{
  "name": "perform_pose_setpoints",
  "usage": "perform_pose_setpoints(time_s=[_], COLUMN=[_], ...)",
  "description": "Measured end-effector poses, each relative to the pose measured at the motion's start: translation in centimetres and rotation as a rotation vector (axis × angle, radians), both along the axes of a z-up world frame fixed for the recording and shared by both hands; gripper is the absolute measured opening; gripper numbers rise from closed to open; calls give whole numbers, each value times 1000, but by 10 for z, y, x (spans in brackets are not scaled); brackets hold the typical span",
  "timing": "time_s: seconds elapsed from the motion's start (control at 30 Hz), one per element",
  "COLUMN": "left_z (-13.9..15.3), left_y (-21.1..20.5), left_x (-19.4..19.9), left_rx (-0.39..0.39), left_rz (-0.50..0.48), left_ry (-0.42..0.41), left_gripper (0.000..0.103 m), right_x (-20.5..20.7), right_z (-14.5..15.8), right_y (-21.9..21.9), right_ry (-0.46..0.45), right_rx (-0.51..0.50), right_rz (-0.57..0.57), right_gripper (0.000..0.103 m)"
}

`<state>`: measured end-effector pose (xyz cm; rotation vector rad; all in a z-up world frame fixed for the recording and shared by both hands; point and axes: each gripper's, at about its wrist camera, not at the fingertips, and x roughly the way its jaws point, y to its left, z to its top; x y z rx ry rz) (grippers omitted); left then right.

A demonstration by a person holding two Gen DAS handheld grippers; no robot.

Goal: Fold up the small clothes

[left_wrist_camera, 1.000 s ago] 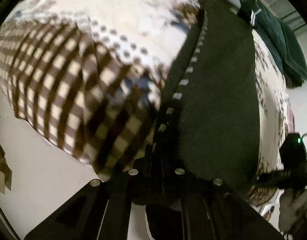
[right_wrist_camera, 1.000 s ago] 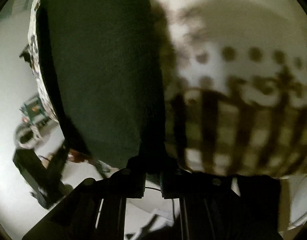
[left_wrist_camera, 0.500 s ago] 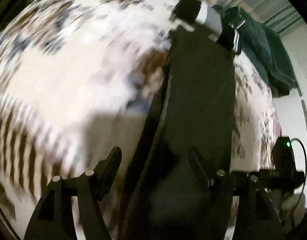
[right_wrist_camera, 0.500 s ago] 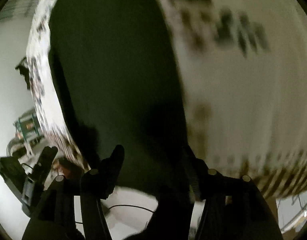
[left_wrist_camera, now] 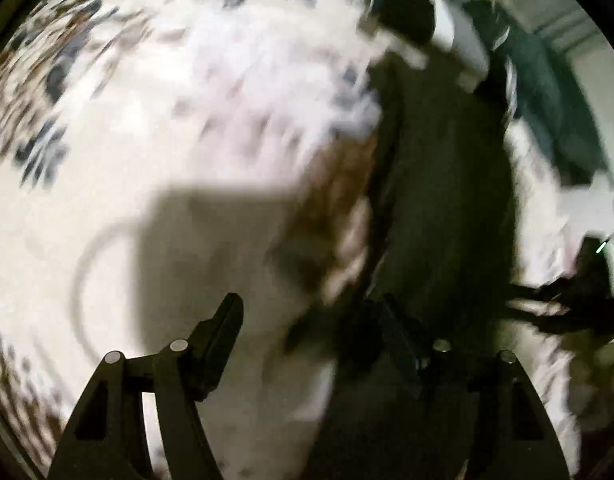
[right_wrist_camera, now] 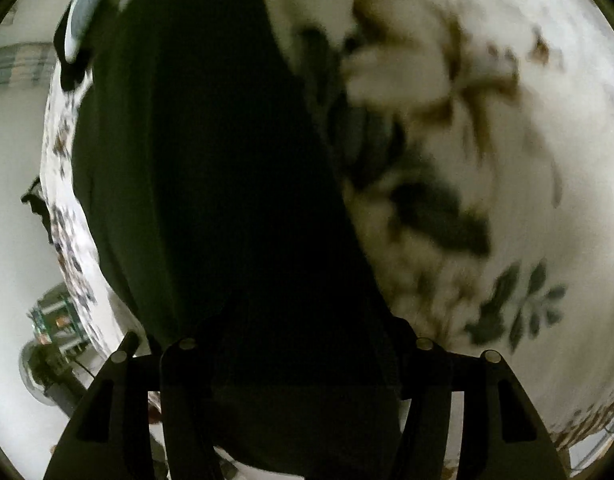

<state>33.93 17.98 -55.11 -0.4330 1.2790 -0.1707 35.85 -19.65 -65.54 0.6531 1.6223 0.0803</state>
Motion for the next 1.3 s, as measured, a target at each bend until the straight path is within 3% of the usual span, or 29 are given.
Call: perform_pose_setpoints(time_s=[0.17,0.3,0.37,0.43,0.47,0.53,0.63,0.83,0.87,0.9,0.97,1.0,1.07,1.13,1.23,1.3], left_z=[-1,-29,-40,-42,-43,-40,-45,-50,-47,-43,-36,-35,-41,-54,-44,-24], left_y=[-31,-62,-71,-70,-69,-63,-59,-51,-54,-55,-54,-53,-48,-48,-51,-49], left_x=[102,179,204,212,215,214,214,223,223,221,222,226,233,236,235,221], left_rx=[-95,-118,-90,-96,-112,-124,-146,-224,-214,-210,-208,-212,-198,-203,-183,-147], left_rz=[-55,-111,-116,-117,-112,-96,-87,-73,-83,-93,-99,-91,-76,-75,-86,-94], left_ry=[-122,-108,-101,-121,-120,-122,-119,-91,-109,-135,-158,-163,-141,-107,-77,-81], left_gripper=[67,67,64,46,28,28,28,28,26,10,9,8,8,9,15,27], right_x=[63,124,153,177,191,211,229,203,196,191,186,186,189,193,195,187], right_z=[17,14,12,8,2,-9,-12,2,-2,-9,-26,-24,-17,-16,-18,-6], right_y=[-35,-51,-58,-65,-66,-67,-76,-57,-61,-61,-59,-57,-58,-66,-65,-71], right_ry=[-155,-236,-268,-283,-277,-254,-264,-230,-205,-173,-99,-114,-163,-179,-121,-96], right_rx=[3,50,62,51,65,93,38,61,105,143,216,187,146,106,107,129], right_rz=[-88,-115,-144,-151,-140,-118,-134,-139,-140,-139,-105,-88,-88,-134,-131,-127], right_gripper=[62,62,62,62,62,61,59,60,63,64,60,36,18,15,16,32])
